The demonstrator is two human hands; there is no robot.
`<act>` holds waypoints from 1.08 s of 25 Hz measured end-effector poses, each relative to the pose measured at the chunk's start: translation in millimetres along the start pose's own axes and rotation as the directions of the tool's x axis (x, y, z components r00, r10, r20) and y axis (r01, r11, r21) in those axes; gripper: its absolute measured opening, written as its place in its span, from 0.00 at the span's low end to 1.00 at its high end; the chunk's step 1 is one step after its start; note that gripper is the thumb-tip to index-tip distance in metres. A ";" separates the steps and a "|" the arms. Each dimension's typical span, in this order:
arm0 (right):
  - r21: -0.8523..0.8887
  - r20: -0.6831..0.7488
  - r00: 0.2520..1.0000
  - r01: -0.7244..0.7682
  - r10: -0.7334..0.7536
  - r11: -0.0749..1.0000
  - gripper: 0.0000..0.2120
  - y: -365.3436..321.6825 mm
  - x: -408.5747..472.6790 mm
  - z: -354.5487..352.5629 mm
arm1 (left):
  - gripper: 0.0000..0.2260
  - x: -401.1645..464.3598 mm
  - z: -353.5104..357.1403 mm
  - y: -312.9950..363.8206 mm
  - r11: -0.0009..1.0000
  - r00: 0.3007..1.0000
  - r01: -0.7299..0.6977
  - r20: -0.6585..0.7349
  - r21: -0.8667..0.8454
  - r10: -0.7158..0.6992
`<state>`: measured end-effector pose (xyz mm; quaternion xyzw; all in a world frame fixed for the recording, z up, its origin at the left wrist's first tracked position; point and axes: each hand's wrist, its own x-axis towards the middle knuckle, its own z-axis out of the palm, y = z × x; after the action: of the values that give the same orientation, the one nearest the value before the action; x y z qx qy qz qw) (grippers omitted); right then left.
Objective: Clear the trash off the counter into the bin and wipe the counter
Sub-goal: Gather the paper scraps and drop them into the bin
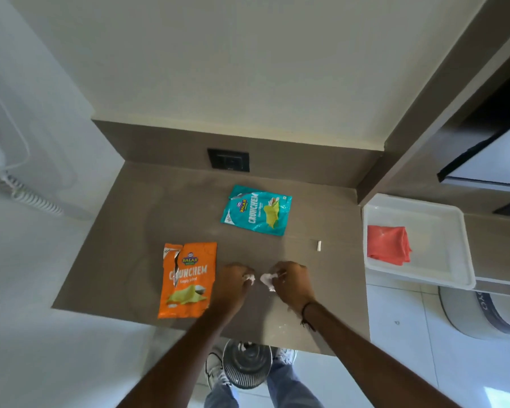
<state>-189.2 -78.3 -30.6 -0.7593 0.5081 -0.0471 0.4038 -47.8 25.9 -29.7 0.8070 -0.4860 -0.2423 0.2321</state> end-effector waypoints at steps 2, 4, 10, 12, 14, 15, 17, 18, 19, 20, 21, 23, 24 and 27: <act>0.196 -0.004 0.998 -0.066 0.068 0.978 0.05 -0.8 -20.9 1.3 | 0.04 -18.5 -9.3 4.0 0.989 0.999 -0.012 0.031 -0.144 0.016; 0.377 0.059 0.991 -0.135 0.122 0.916 0.07 -3.0 -52.1 8.2 | 0.05 -46.3 -14.6 -1.8 0.972 0.998 -0.028 0.040 -0.235 0.038; 0.424 0.046 0.984 -0.176 0.173 0.889 0.08 1.8 -149.3 59.0 | 0.06 -134.0 -1.3 -42.7 0.947 0.994 -0.041 0.084 -0.318 0.071; 0.398 0.059 0.960 -0.274 0.273 0.876 0.09 7.7 -169.0 84.3 | 0.09 -154.0 12.8 -58.2 0.957 0.996 -0.010 0.082 -0.290 0.036; 0.341 0.066 0.929 -0.364 0.364 0.867 0.11 18.7 -181.0 110.6 | 0.13 -166.6 27.2 -72.4 0.966 0.994 0.044 0.110 -0.254 -0.016; 0.327 0.077 0.916 -0.396 0.393 0.858 0.13 25.4 -183.8 121.6 | 0.14 -169.1 33.3 -77.7 0.968 0.989 0.082 0.137 -0.239 -0.050; 0.302 0.100 0.899 -0.436 0.427 0.848 0.16 38.1 -184.8 139.3 | 0.15 -170.6 45.9 -86.6 0.971 0.973 0.147 0.204 -0.188 -0.108; 0.277 0.109 0.898 -0.439 0.426 0.855 0.17 43.6 -184.0 146.0 | 0.15 -171.8 52.7 -90.9 0.974 0.963 0.164 0.238 -0.158 -0.124; 0.248 0.130 0.903 -0.429 0.409 0.869 0.19 47.9 -182.8 150.6 | 0.17 -172.9 57.9 -94.6 0.975 0.953 0.180 0.271 -0.132 -0.139; 0.207 0.152 0.913 -0.403 0.378 0.891 0.22 52.2 -181.4 153.1 | 0.19 -173.5 61.0 -97.5 0.973 0.940 0.202 0.302 -0.108 -0.161; 0.164 0.164 0.921 -0.380 0.355 0.910 0.26 56.1 -179.4 154.3 | 0.21 -173.7 62.7 -100.5 0.971 0.926 0.224 0.329 -0.085 -0.185; 0.163 0.151 0.916 -0.394 0.372 0.905 0.28 65.8 -175.6 152.8 | 0.24 -173.7 63.5 -106.7 0.967 0.909 0.249 0.358 -0.052 -0.215; 0.198 0.135 0.905 -0.424 0.404 0.884 0.26 69.4 -174.3 150.2 | 0.24 -173.7 62.9 -109.2 0.967 0.908 0.252 0.357 -0.044 -0.220; 0.166 0.038 0.898 -0.439 0.439 0.883 0.19 69.2 -174.2 137.3 | 0.19 -173.1 53.4 -113.0 0.973 0.923 0.230 0.325 -0.032 -0.207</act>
<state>-257.3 129.4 -109.3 -0.5873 0.6610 0.0018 0.4671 -75.8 221.1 -111.3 0.7977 -0.4154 -0.4108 0.1497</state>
